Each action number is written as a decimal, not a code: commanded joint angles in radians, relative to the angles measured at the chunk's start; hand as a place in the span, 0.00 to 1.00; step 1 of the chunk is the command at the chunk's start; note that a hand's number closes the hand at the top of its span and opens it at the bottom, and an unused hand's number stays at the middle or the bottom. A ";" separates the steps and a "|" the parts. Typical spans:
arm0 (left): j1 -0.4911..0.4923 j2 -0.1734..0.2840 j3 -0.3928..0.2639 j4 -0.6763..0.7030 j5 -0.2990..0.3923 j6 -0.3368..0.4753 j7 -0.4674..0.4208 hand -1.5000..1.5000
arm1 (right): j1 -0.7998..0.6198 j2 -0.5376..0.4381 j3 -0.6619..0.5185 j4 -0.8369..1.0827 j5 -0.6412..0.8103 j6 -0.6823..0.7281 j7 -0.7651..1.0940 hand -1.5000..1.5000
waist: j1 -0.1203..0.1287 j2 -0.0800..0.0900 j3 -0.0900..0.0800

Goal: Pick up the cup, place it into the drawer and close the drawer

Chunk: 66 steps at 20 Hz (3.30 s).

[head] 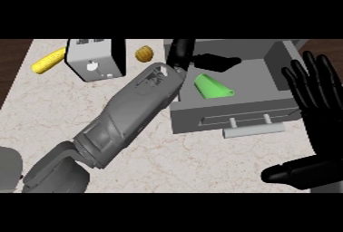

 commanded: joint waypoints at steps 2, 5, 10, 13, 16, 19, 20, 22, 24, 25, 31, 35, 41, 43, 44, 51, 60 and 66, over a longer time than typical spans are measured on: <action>-0.024 0.000 0.057 -0.020 0.076 -0.055 -0.069 0.00 | -0.014 0.005 -0.007 -0.001 -0.037 -0.012 0.040 0.00 | 0.037 -0.006 -0.001; -0.020 0.000 0.088 -0.065 0.117 -0.053 -0.120 0.00 | 0.016 -0.007 -0.022 -0.053 -0.092 0.004 0.070 0.00 | 0.047 -0.013 -0.001; 0.019 0.000 0.134 -0.114 0.113 -0.066 -0.071 0.00 | 0.072 -0.026 -0.028 -0.062 -0.092 0.059 0.018 1.00 | 0.092 -0.023 -0.001; 0.057 0.070 0.166 -0.195 0.117 -0.075 -0.055 0.00 | 0.140 -0.101 -0.035 -0.127 -0.115 0.147 0.047 1.00 | 0.102 -0.028 -0.001; 0.142 0.093 0.177 -0.266 0.122 -0.062 -0.076 0.00 | 0.122 -0.121 0.035 -0.166 0.027 0.141 0.062 1.00 | 0.118 -0.031 -0.003; 0.224 0.175 0.186 -0.409 0.131 -0.034 -0.003 0.00 | 0.140 -0.160 -0.008 -0.125 0.052 0.172 0.035 1.00 | 0.133 -0.035 -0.002; 0.295 0.169 0.177 -0.436 0.125 -0.028 -0.023 0.00 | 0.138 -0.175 -0.004 -0.129 0.044 0.195 0.037 1.00 | 0.133 -0.034 -0.002; 0.379 0.213 0.170 -0.543 0.129 -0.031 0.002 0.00 | 0.188 -0.171 0.008 -0.148 0.113 0.191 0.018 1.00 | 0.137 -0.037 -0.002; 0.459 0.272 0.168 -0.641 0.136 -0.029 0.037 0.00 | 0.166 -0.202 0.001 -0.126 0.127 0.208 0.029 1.00 | 0.149 -0.038 -0.002; 0.478 0.313 0.179 -0.676 0.135 -0.040 0.049 0.00 | 0.118 -0.188 0.044 -0.121 0.165 0.184 0.067 1.00 | 0.150 -0.035 -0.002; 0.747 0.452 0.234 -0.909 0.163 -0.124 0.056 0.00 | 0.134 -0.165 0.069 -0.021 0.301 0.164 -0.003 1.00 | 0.140 -0.028 -0.002; 0.864 0.450 0.234 -0.966 0.148 -0.132 0.023 0.00 | 0.157 -0.186 0.176 0.007 0.517 0.157 -0.118 1.00 | 0.136 -0.027 -0.001; 0.969 0.540 0.297 -1.021 0.185 -0.253 0.031 0.00 | 0.073 -0.244 0.289 0.136 0.796 0.095 -0.188 1.00 | 0.138 -0.024 -0.002; 0.998 0.539 0.309 -1.053 0.175 -0.247 0.024 0.00 | 0.016 -0.229 0.311 0.252 0.864 0.053 -0.226 1.00 | 0.137 -0.022 -0.001; 1.047 0.585 0.359 -1.035 0.203 -0.319 0.017 0.00 | 0.049 -0.230 0.312 0.237 0.875 0.041 -0.231 1.00 | 0.128 -0.023 -0.002; 1.184 0.539 0.394 -1.052 0.159 -0.403 -0.057 0.00 | -0.051 -0.160 0.322 0.604 0.989 -0.092 -0.357 0.00 | 0.123 -0.022 -0.001; 1.211 0.548 0.504 -0.992 0.150 -0.540 -0.045 0.00 | -0.319 -0.087 0.262 1.079 1.076 -0.190 -0.457 0.00 | 0.123 -0.019 -0.001; 1.185 0.519 0.528 -1.006 0.149 -0.547 0.011 0.00 | -0.509 -0.068 0.172 1.359 1.053 -0.198 -0.531 0.00 | 0.129 -0.016 -0.001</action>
